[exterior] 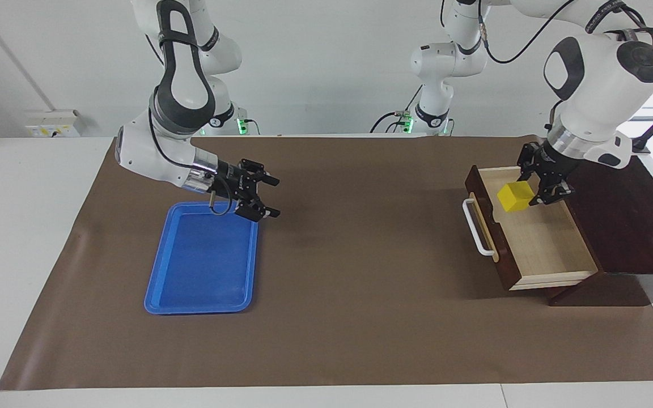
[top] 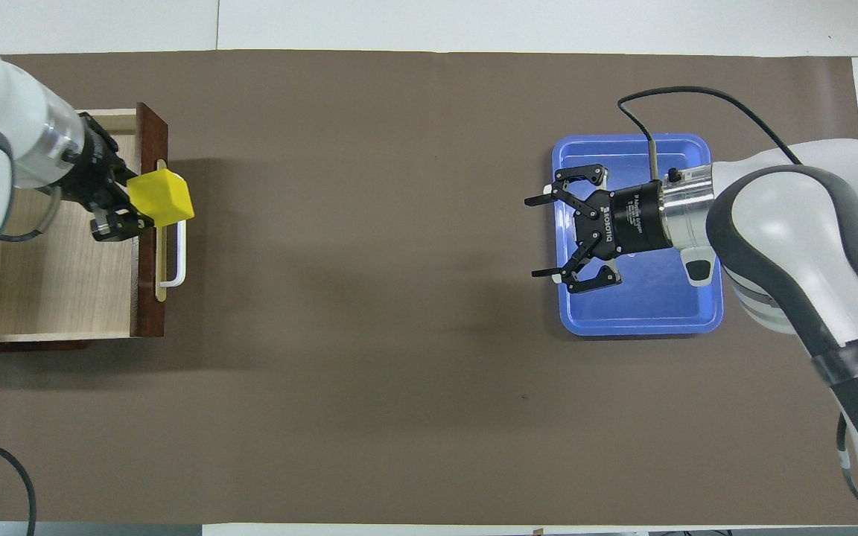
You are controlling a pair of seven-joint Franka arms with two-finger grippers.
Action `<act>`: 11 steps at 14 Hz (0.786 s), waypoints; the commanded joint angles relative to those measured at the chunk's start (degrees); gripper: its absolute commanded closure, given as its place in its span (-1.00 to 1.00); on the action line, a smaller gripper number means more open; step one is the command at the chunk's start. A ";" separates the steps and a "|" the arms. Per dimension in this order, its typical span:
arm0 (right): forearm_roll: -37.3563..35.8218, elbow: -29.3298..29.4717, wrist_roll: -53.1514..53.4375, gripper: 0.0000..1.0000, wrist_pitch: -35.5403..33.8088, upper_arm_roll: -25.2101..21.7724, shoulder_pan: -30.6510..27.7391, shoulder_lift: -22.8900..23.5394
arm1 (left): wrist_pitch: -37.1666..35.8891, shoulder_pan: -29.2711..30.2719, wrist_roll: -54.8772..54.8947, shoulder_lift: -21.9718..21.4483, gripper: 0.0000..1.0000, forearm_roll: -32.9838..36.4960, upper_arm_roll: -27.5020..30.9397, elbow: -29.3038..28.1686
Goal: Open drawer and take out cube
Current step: 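Carry the cube toward the right gripper while the right gripper approaches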
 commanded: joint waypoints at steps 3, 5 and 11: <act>-1.61 0.18 -1.32 -1.00 0.91 0.04 1.52 0.60 | 0.98 -11.44 -10.73 1.27 1.00 -1.64 1.02 1.38; -2.32 1.22 -2.54 -1.00 0.22 0.13 1.53 1.55 | 3.69 -16.02 -12.30 2.68 1.00 -1.73 1.02 1.56; -3.73 13.78 -2.46 -1.00 -6.03 0.04 0.48 8.49 | 10.21 -21.83 -17.59 4.53 1.00 -1.29 0.93 0.95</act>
